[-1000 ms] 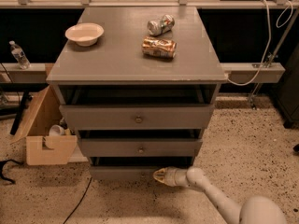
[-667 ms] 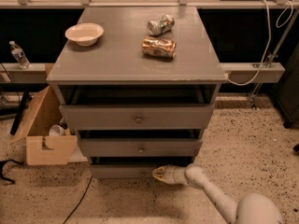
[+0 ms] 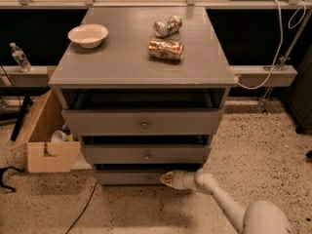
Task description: Close bottom drawer
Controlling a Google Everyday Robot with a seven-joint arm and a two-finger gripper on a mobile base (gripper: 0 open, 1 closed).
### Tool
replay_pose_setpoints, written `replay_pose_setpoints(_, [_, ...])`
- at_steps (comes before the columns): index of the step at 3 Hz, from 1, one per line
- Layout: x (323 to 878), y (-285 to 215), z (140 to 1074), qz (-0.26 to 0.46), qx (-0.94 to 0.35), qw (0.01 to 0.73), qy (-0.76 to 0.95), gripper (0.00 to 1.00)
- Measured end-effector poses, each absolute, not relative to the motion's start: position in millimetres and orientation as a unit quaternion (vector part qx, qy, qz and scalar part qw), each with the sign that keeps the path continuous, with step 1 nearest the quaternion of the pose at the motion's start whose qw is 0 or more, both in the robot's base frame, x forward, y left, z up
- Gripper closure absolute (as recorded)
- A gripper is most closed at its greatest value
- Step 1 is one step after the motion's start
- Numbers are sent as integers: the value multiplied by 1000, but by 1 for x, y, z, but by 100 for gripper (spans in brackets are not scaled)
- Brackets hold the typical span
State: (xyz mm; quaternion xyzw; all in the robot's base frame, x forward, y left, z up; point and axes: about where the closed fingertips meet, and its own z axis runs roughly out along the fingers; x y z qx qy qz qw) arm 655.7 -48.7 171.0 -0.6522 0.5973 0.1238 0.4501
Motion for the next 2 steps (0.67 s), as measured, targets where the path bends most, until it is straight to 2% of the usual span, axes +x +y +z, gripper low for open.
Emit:
replay_pose_setpoints(1, [642,-70,171,126,-654,443,599,100])
replay_pose_setpoints(2, [596,-110,178,140,-657,424,607,100])
